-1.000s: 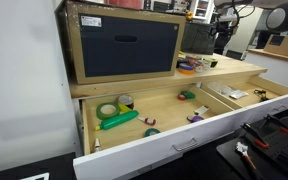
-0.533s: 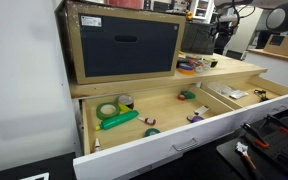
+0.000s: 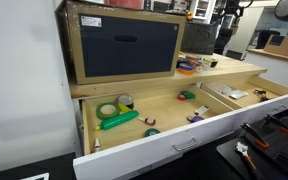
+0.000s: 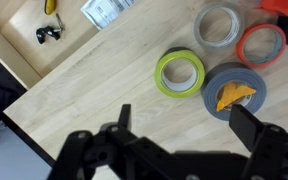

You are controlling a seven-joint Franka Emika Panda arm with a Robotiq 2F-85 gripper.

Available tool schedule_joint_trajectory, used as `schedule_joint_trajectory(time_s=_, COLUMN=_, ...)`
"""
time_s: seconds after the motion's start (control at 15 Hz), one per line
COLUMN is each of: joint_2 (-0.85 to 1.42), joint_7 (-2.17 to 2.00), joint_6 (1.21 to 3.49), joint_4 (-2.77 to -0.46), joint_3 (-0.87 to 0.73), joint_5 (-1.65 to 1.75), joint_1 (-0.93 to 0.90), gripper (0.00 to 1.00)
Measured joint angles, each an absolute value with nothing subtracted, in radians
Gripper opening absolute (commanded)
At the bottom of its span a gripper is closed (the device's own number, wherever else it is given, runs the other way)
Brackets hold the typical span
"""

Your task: Remove the yellow tape from the drawer

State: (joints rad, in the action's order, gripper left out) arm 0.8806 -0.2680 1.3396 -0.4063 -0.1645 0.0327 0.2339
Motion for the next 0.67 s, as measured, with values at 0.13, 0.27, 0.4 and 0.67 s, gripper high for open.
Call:
schedule_joint_trajectory(time_s=0.13, joint_2=0.849, joint_7=-0.235, joint_6=1.266, joint_4=-0.347, joint_3=-0.149, joint_5=0.033, joint_1=0.235, gripper=1.0)
schedule_joint_trajectory(time_s=0.27, joint_2=0.791, joint_7=-0.202, joint_6=1.227, joint_4=-0.343, joint_3=-0.132, joint_5=0.033, joint_1=0.229, gripper=1.0)
schedule_joint_trajectory(time_s=0.4, joint_2=0.731, joint_7=-0.167, joint_6=1.177, joint_4=-0.343, joint_3=-0.108, joint_5=0.032, joint_1=0.221, gripper=1.0)
schedule_joint_trajectory(time_s=0.67, joint_2=0.63, joint_7=-0.11, joint_6=1.044, joint_4=-0.349, joint_3=-0.052, joint_5=-0.001, joint_1=0.203, gripper=1.0)
